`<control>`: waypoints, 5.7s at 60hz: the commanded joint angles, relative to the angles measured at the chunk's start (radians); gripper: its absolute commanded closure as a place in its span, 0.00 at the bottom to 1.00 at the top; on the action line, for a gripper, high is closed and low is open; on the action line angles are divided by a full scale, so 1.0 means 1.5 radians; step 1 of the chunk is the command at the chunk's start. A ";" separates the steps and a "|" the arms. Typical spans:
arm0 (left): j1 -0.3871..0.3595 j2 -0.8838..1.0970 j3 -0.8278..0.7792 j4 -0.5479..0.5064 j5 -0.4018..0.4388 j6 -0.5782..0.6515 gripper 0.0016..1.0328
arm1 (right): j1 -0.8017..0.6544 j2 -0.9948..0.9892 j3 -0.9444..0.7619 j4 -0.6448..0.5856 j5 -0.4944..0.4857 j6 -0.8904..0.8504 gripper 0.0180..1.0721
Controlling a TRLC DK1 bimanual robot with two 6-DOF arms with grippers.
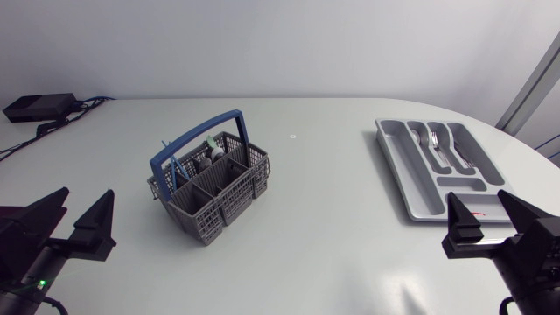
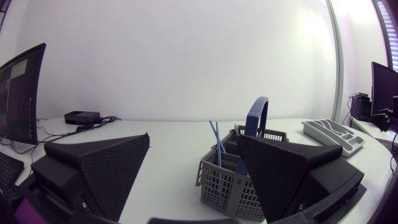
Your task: Sort the cutlery from the basket into the organizer compartments.
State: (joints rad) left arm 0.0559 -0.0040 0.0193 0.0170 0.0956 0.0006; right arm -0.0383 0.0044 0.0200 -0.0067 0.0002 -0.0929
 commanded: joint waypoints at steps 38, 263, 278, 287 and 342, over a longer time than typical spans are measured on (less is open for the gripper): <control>-0.017 0.003 0.074 -0.027 -0.007 -0.008 0.06 | 0.033 0.011 0.021 0.027 0.008 0.013 0.05; -0.042 0.968 0.388 -0.097 0.366 0.455 0.97 | 0.365 1.387 1.003 -0.152 -0.205 0.207 0.94; -0.241 0.907 0.363 -0.122 0.261 0.421 0.97 | 0.329 1.388 1.035 -0.164 -0.171 0.202 0.94; -0.122 0.867 0.366 -0.120 0.273 0.435 0.97 | 0.322 1.263 0.925 -0.167 -0.164 0.166 0.94; -0.027 1.345 0.831 0.036 0.475 0.120 0.97 | 0.471 0.933 0.548 -0.305 -0.211 0.082 0.94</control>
State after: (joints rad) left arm 0.0399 1.9713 1.2278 0.1074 0.7681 0.1829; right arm 0.6544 1.3766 0.8803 -0.4892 -0.3115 0.0357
